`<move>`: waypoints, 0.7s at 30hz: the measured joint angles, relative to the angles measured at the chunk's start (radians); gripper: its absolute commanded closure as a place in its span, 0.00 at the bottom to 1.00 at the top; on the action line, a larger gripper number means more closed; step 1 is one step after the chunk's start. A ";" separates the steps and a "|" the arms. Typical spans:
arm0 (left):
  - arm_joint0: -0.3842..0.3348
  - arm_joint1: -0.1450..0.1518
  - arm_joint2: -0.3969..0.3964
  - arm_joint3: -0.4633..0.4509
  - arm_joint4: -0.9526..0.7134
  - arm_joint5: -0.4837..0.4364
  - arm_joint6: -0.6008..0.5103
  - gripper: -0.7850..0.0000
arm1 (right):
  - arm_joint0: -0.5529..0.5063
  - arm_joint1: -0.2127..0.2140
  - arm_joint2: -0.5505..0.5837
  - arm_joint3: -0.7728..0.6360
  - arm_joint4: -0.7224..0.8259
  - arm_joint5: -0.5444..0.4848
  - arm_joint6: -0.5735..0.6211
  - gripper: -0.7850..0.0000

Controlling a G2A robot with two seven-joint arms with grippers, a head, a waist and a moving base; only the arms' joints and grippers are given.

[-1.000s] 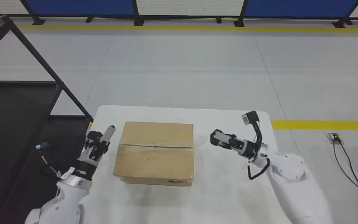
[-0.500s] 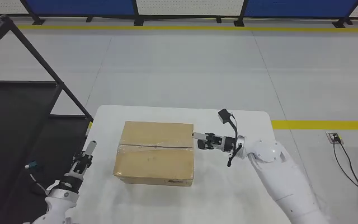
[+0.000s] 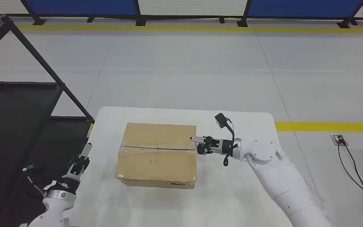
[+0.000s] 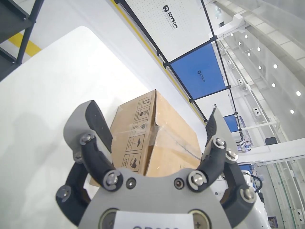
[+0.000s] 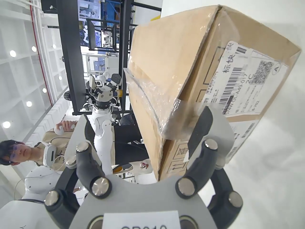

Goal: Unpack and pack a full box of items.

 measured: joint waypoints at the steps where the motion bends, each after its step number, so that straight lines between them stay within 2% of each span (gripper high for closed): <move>1: 0.000 0.001 -0.001 0.003 -0.003 -0.001 -0.001 0.00 | 0.000 0.001 0.006 -0.003 -0.003 -0.005 -0.017 0.00; 7: 0.005 0.004 -0.009 0.020 -0.019 -0.008 -0.003 0.00 | -0.049 0.022 0.075 -0.148 -0.015 -0.042 -0.073 0.00; 11: 0.014 0.006 -0.017 0.031 -0.035 -0.018 0.003 0.00 | -0.071 0.025 0.056 -0.262 -0.036 0.016 -0.025 0.00; 17: 0.030 0.009 -0.033 0.047 -0.062 -0.036 0.004 0.00 | -0.005 -0.006 -0.043 -0.201 -0.036 0.099 -0.018 0.00; 21: 0.034 0.011 -0.039 0.064 -0.069 -0.041 0.003 0.00 | 0.044 -0.033 -0.104 -0.118 -0.009 0.105 -0.025 0.00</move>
